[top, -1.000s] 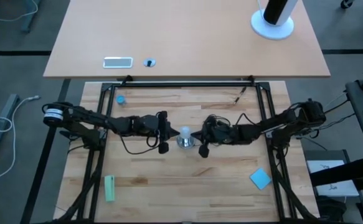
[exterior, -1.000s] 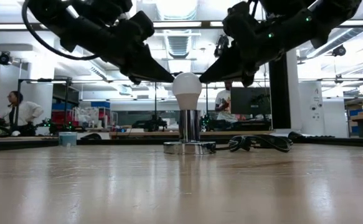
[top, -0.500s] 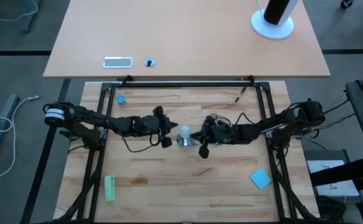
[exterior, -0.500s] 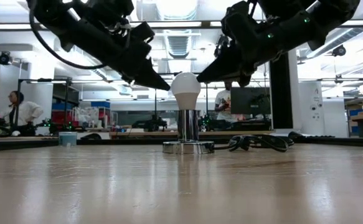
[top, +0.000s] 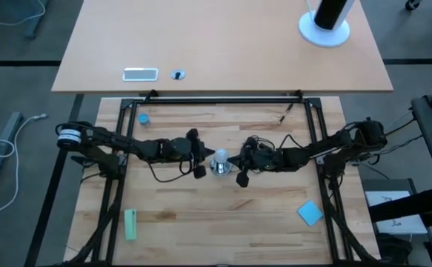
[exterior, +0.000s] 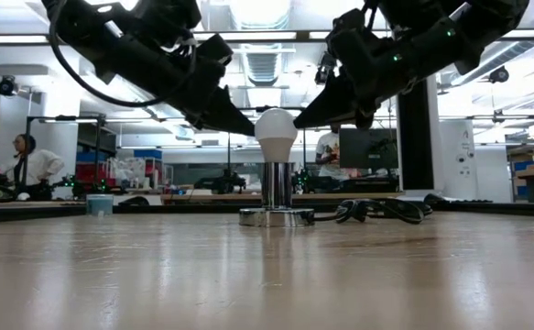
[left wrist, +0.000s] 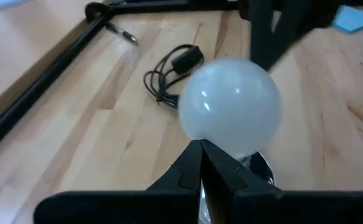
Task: Screw lightbulb
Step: Remove the white lightbulb from the metal lamp
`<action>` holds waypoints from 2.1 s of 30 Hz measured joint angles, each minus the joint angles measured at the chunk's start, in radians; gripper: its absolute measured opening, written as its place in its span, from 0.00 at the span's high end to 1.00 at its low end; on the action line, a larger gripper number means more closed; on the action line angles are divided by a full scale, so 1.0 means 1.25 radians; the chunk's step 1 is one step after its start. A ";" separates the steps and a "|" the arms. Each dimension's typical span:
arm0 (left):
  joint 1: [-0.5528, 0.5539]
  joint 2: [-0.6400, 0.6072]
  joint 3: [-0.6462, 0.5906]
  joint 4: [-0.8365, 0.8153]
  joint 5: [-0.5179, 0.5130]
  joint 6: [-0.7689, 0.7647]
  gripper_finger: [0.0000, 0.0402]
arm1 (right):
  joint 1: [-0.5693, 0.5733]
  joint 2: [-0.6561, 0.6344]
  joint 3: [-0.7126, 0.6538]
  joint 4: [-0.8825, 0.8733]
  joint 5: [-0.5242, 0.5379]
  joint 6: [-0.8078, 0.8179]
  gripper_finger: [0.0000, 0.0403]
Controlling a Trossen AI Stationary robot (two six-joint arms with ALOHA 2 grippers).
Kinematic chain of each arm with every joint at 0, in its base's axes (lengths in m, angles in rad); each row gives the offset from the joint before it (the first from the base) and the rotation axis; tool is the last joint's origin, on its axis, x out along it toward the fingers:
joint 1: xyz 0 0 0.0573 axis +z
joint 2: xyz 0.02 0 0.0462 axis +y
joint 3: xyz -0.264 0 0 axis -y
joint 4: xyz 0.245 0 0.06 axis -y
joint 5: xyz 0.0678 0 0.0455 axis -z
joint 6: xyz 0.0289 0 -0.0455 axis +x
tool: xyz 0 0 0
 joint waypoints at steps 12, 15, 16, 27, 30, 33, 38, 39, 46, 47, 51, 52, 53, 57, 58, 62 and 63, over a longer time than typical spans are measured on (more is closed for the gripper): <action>-0.002 -0.042 0.000 -0.162 0.048 -0.065 1.00 | -0.002 -0.010 0.000 -0.023 0.021 0.007 1.00; -0.003 -0.045 0.000 -0.149 0.020 -0.061 1.00 | -0.002 -0.014 0.000 -0.008 -0.052 0.004 1.00; -0.003 -0.046 0.000 -0.139 -0.005 -0.057 1.00 | -0.001 -0.014 0.000 0.005 -0.069 0.004 1.00; 0.001 -0.014 0.000 0.013 -0.064 0.031 1.00 | -0.003 -0.004 0.001 0.083 -0.075 -0.026 1.00; 0.001 -0.014 0.000 0.012 -0.031 0.025 1.00 | -0.003 -0.004 0.001 0.081 -0.067 -0.026 1.00; 0.001 -0.014 0.000 0.009 -0.006 0.009 1.00 | -0.003 -0.004 0.001 0.068 -0.050 -0.024 1.00; 0.001 -0.015 0.000 0.000 0.014 -0.011 1.00 | -0.002 -0.004 0.002 0.057 -0.002 -0.020 1.00; 0.001 -0.015 0.000 -0.005 0.016 -0.013 1.00 | -0.002 -0.004 0.002 0.056 0.011 -0.020 1.00; -0.002 -0.020 0.000 -0.057 -0.011 -0.038 1.00 | 0.003 -0.010 0.002 0.050 0.003 -0.028 1.00; -0.002 -0.020 0.000 -0.054 -0.014 -0.038 1.00 | 0.007 -0.010 0.002 0.047 -0.010 -0.032 1.00; 0.000 -0.022 0.000 -0.033 -0.025 -0.037 1.00 | 0.010 -0.012 0.002 0.050 -0.076 -0.021 1.00; 0.000 -0.022 0.000 -0.024 -0.025 -0.035 1.00 | 0.010 -0.012 0.002 0.050 -0.076 -0.021 1.00; 0.000 -0.022 0.000 -0.012 -0.026 -0.035 1.00 | 0.009 -0.012 0.002 0.050 -0.076 -0.020 1.00; 0.000 -0.022 0.000 0.012 -0.025 -0.019 1.00 | 0.003 -0.010 0.002 0.050 -0.070 -0.020 1.00; 0.000 -0.021 0.000 0.015 -0.016 -0.017 1.00 | 0.002 -0.010 0.002 0.050 -0.070 -0.020 1.00; 0.000 -0.018 0.000 0.015 0.024 -0.022 1.00 | -0.006 -0.010 0.002 0.046 -0.056 -0.020 1.00; 0.001 -0.017 0.000 0.014 0.035 -0.023 1.00 | -0.006 -0.010 0.002 0.044 -0.047 -0.020 1.00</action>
